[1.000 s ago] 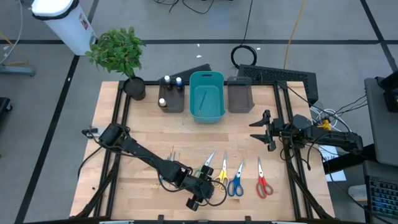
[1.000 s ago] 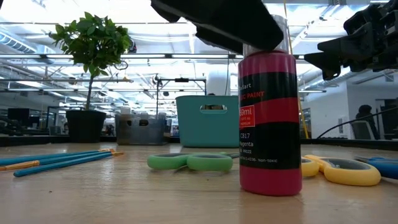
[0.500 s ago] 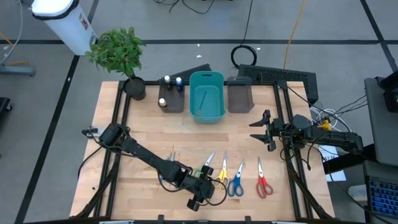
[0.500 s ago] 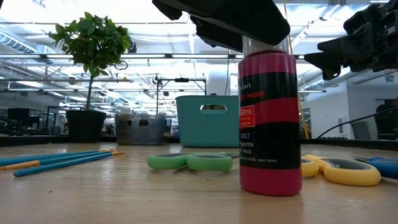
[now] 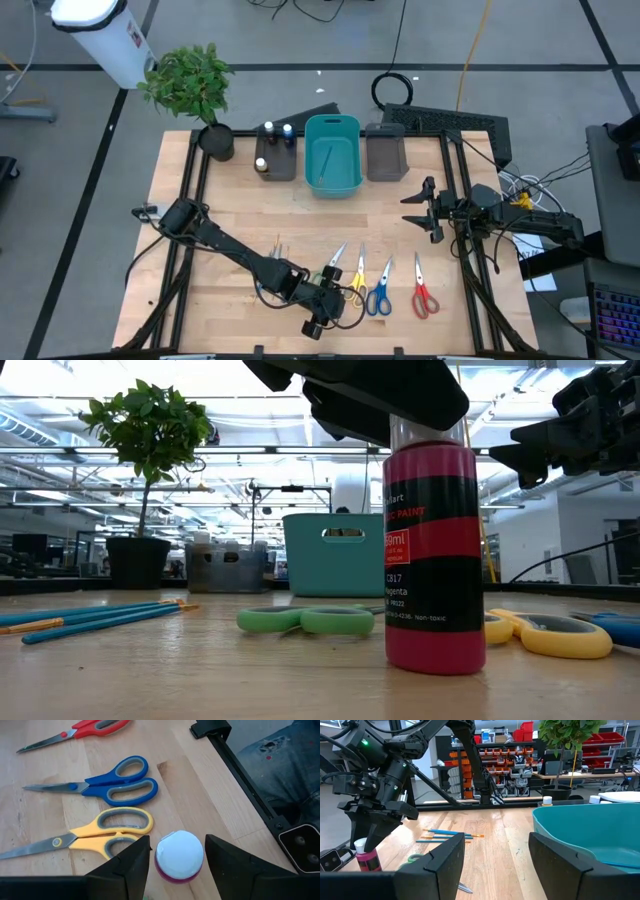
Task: Pick & Place Paint Supplies
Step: Put the pink paint bottle into the left black bin
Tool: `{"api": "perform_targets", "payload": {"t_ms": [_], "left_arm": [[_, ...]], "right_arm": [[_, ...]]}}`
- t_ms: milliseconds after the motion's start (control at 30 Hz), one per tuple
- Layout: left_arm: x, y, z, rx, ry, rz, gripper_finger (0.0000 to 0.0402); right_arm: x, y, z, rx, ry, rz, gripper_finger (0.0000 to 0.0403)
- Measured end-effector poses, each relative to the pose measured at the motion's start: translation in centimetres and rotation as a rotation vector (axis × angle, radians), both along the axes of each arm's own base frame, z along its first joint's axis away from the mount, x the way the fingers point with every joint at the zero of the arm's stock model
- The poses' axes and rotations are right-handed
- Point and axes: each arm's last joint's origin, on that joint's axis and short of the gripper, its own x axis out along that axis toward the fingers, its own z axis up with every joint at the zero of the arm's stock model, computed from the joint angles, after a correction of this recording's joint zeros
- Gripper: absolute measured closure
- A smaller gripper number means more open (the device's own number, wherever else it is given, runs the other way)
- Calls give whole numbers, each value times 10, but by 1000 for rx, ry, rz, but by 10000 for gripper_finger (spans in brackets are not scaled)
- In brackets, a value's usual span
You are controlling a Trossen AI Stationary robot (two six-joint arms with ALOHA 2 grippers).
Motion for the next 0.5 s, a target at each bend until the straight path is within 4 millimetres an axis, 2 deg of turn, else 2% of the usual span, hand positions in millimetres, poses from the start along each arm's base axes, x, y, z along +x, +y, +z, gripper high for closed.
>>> {"api": "perform_targets", "payload": {"t_ms": [500], "left_arm": [[-2, 1, -2, -14, 40, 32, 206]], "right_arm": [[0, 0, 0, 0, 0, 0, 190]]}}
